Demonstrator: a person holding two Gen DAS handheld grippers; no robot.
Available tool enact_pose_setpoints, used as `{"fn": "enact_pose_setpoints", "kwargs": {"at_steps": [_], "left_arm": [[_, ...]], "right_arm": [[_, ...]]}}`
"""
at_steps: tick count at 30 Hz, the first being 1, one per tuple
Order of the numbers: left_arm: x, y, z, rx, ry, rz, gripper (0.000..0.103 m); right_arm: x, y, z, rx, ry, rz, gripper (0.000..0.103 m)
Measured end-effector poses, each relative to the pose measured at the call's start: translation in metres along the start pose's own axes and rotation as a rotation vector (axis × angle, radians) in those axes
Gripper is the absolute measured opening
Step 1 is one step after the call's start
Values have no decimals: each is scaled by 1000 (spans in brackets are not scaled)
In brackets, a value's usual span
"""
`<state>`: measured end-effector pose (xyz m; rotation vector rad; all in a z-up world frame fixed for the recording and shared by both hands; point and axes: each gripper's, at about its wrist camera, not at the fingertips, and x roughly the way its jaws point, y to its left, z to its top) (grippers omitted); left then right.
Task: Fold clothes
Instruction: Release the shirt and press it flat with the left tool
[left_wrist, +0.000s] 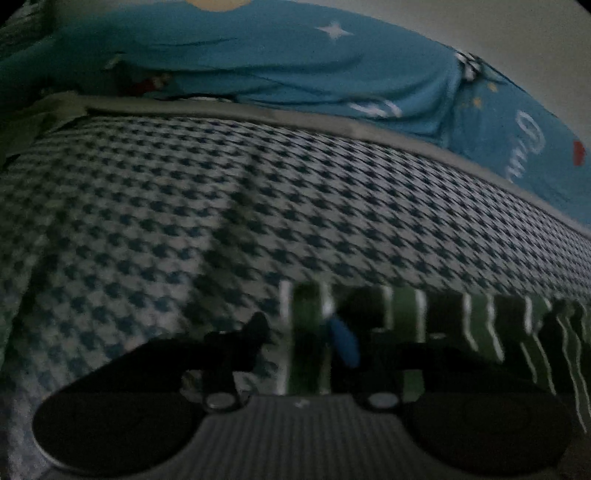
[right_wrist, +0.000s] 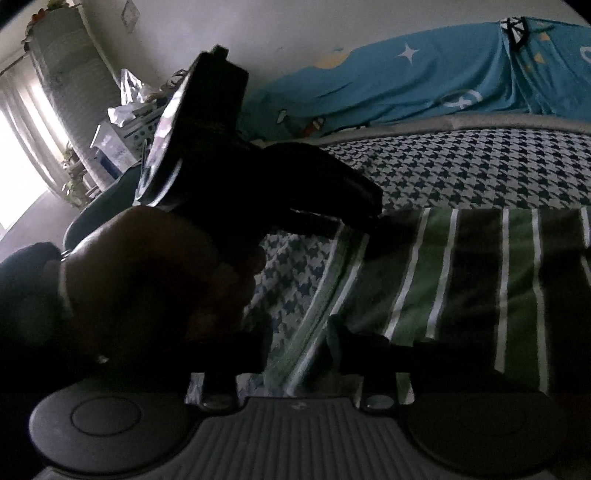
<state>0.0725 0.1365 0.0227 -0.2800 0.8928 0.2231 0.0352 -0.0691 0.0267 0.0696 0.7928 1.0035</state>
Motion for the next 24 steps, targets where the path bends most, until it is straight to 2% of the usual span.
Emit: {"fn": "enact_pose_setpoints", "kwargs": {"at_steps": [4,6,13,21,24], "left_arm": [[-9,5,-1,-17,-41,30,51],[-12,5,-2,-26,-50,8,52],[-14,-10,-9,-11,-55,-78,54],[-11,-37,-16,27,-36,-163,60],[-8,-49,-19,59,-31,-165,61]], "right_arm": [[-18,-2,-4,-48,-4,-28,36],[-27,-6,-7,-59,-12,-62,36],[-45,-25,-8,-110,-60,-280,36],[-42,-38,-13,-139,-16,-378,36],[-39,-40,-14,-153,6,-404,36]]}}
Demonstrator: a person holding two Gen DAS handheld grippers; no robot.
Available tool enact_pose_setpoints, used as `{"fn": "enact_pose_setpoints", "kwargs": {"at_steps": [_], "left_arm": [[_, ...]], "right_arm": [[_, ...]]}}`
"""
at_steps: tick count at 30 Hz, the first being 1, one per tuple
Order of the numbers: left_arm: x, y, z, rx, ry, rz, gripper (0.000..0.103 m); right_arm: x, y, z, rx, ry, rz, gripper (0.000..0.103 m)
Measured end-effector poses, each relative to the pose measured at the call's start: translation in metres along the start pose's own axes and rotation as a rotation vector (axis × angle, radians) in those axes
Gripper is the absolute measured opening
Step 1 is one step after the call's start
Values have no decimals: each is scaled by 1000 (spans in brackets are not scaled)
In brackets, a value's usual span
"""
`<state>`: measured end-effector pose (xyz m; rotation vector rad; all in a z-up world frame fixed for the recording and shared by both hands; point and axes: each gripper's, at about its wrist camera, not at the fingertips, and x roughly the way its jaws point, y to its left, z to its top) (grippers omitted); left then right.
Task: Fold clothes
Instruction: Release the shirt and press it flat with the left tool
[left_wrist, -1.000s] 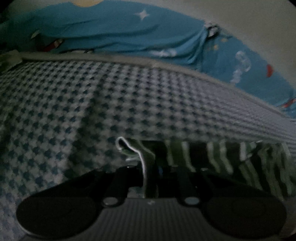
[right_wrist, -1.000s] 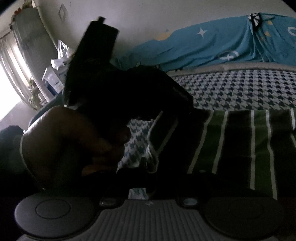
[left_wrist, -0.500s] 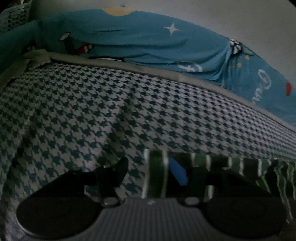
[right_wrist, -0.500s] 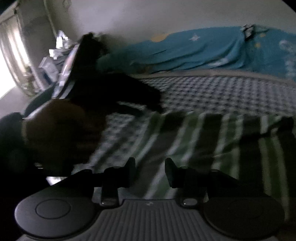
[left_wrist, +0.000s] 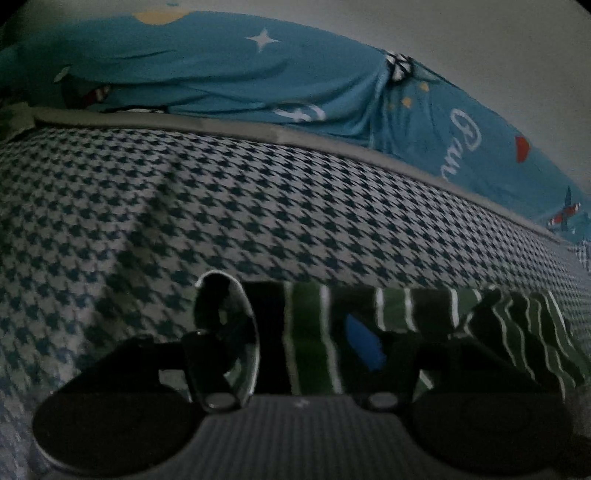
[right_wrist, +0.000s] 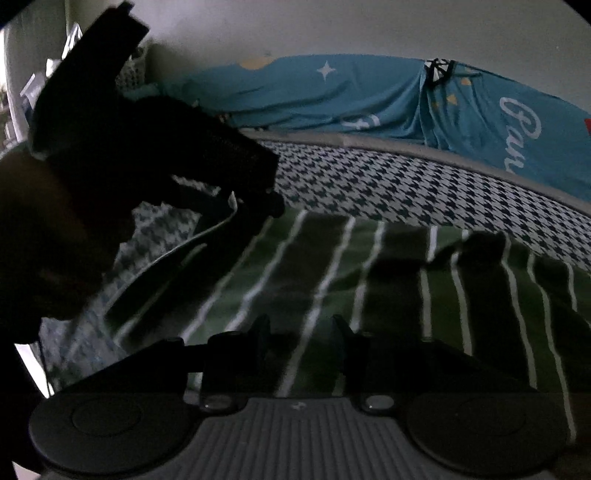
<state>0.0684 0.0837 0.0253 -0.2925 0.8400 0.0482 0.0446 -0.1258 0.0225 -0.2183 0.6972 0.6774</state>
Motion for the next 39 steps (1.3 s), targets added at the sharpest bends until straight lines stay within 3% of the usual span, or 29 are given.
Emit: {"fn": "enact_pose_setpoints", "kwargs": {"at_steps": [4,9,15,25,27,34,39], "left_arm": [[0,-11,-1,42,-34,52,61],[-18,-6,8,20,-164,165,71],[-28,0,17,25,-229,184,72],[-18,-28,6,142,-180,82,74],[-14,-32,3,148,-158,57,78],[7,-42,-6,154,-75,10,78],[14,-49,-10,161,-60,-8,79]], "right_arm": [[3,3,1,-35,1,-15,36],[4,3,0,-48,4,-19,37],[2,10,-2,-56,12,-23,37],[-9,23,-12,-72,13,-16,37],[-11,23,-14,-60,15,-10,37],[-18,24,-17,-44,28,8,37],[-27,23,-19,-56,25,22,37]]}}
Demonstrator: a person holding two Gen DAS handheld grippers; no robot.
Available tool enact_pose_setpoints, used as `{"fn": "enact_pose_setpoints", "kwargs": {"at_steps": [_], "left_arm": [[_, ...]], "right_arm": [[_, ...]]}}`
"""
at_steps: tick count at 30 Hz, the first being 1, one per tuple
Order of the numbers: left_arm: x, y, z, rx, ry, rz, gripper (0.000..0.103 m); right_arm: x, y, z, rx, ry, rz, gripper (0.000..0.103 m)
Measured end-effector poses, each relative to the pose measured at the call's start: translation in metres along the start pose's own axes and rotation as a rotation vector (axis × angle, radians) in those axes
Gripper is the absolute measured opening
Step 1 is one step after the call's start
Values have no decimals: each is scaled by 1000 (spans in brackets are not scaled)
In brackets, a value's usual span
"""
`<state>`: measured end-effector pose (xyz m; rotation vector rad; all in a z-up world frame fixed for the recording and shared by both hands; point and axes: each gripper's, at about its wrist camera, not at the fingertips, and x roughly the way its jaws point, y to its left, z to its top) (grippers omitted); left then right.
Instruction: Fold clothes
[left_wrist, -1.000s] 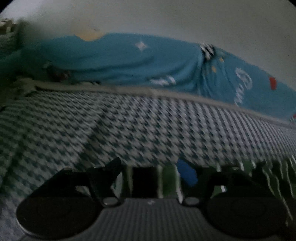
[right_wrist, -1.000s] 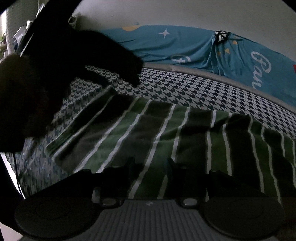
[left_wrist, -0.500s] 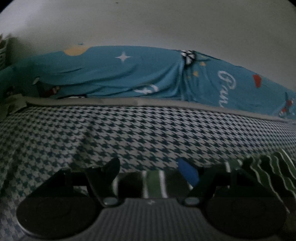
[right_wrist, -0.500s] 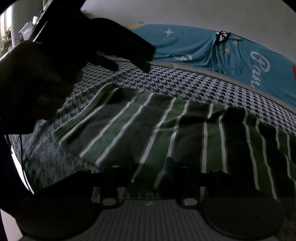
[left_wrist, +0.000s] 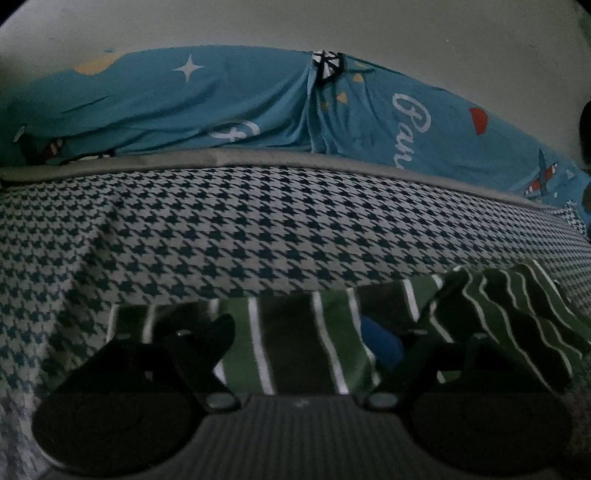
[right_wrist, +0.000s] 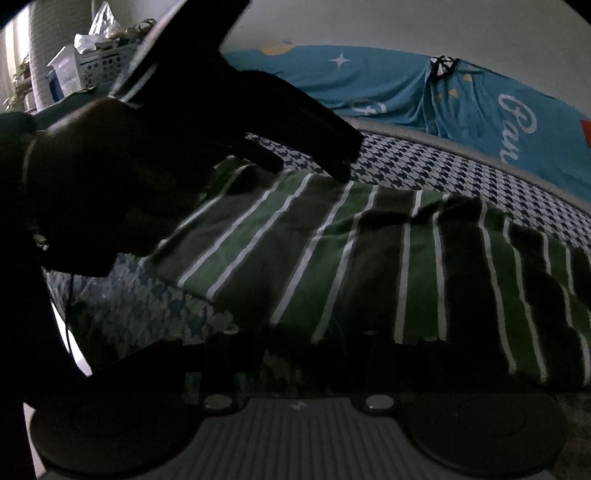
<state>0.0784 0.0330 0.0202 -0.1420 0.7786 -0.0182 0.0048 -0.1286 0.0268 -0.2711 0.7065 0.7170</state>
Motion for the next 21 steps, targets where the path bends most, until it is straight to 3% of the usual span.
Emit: {"fn": "enact_pose_setpoints", "kwargs": {"at_steps": [3,7,21], "left_arm": [[5,-2,0,-7,7,-23,79],[14,-6,0,-4,22,-51,79],[53,-17,1,-26,82,-96,80]], "right_arm": [[-8,-4,2,15,-36,17,36],[-12,-13,8,39,-91,-32,36],[21,-49,27,154,-112,-156,36]]}}
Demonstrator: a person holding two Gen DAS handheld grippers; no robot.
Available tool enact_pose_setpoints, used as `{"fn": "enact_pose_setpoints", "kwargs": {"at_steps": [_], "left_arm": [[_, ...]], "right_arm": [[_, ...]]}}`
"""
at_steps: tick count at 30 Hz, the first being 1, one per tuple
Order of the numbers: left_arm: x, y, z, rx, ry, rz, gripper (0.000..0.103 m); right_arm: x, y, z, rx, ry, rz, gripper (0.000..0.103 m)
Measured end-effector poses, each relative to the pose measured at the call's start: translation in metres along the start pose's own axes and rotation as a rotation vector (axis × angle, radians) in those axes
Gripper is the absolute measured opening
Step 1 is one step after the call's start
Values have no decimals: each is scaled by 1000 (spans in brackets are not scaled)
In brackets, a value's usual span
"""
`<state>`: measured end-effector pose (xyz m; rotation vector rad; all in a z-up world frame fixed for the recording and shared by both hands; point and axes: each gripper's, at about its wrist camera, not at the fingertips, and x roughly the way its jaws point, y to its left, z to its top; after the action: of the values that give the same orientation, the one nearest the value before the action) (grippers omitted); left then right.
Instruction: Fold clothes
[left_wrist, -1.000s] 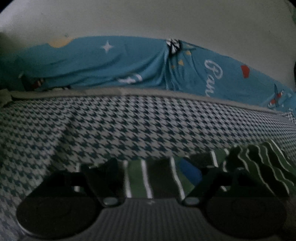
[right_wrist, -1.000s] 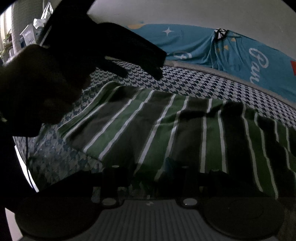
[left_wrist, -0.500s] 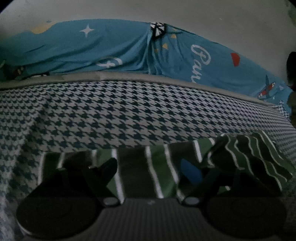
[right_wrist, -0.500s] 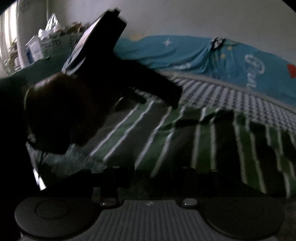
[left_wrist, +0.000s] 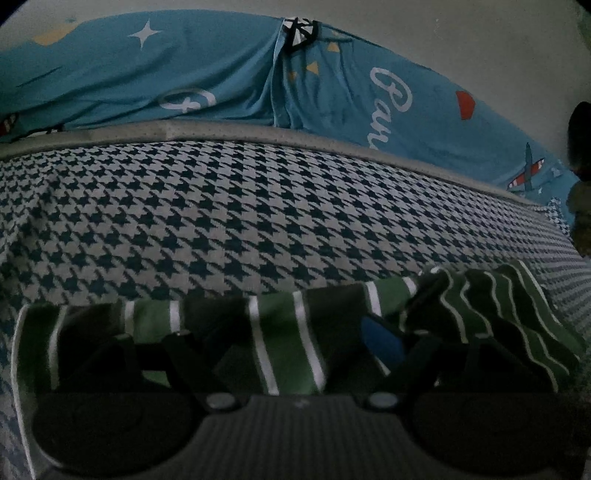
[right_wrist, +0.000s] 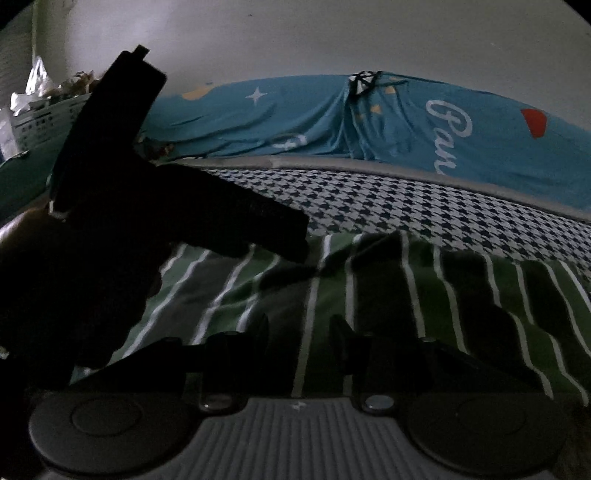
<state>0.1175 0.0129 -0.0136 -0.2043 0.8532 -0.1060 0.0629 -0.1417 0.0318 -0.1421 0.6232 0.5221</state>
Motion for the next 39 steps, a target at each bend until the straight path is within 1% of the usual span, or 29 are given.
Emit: {"fn": "enact_pose_setpoints", "kwargs": {"at_steps": [3,6,8,11,16,20,23,24,26,27,30,34,36,39], "left_arm": [[5,0,3,2,-6,0,82],[8,-1,4,0,-9,5,82],[10,-3,4,10,-12,16,82],[11,-5,4,26,-18,31,82],[15,-4,5,27,-28,49,83],[18,-3,3,52,-39,72,83],[20,-1,0,71,-45,92,83],[21,1,-1,70,-48,93,83],[22,5,-1,61,-39,128,83],[20,8,-2,54,-42,127,83],[14,12,-3,32,-41,118,83],[-12,6,-3,55,-43,132,84],[-28,6,-2,46,-34,123,84],[-49,6,-9,34,-24,120,84]], "right_arm": [[9,-2,4,7,-2,-13,37],[20,-4,3,10,35,-12,37],[20,-3,1,-2,39,-22,37],[14,0,-3,-42,61,-37,38],[-3,-4,-15,-44,80,-29,38],[-18,-6,-27,-60,77,-22,38],[-26,-10,-32,-48,76,-10,38],[-28,-11,-32,-48,76,-9,38],[-31,-12,-34,-47,77,-12,38],[-32,-12,-34,-43,78,-14,38],[-35,-12,-34,-32,80,-18,38],[-35,-9,-34,-31,75,-36,39],[-35,-7,-34,-33,72,-46,39],[-35,-6,-35,-31,69,-59,40]]}}
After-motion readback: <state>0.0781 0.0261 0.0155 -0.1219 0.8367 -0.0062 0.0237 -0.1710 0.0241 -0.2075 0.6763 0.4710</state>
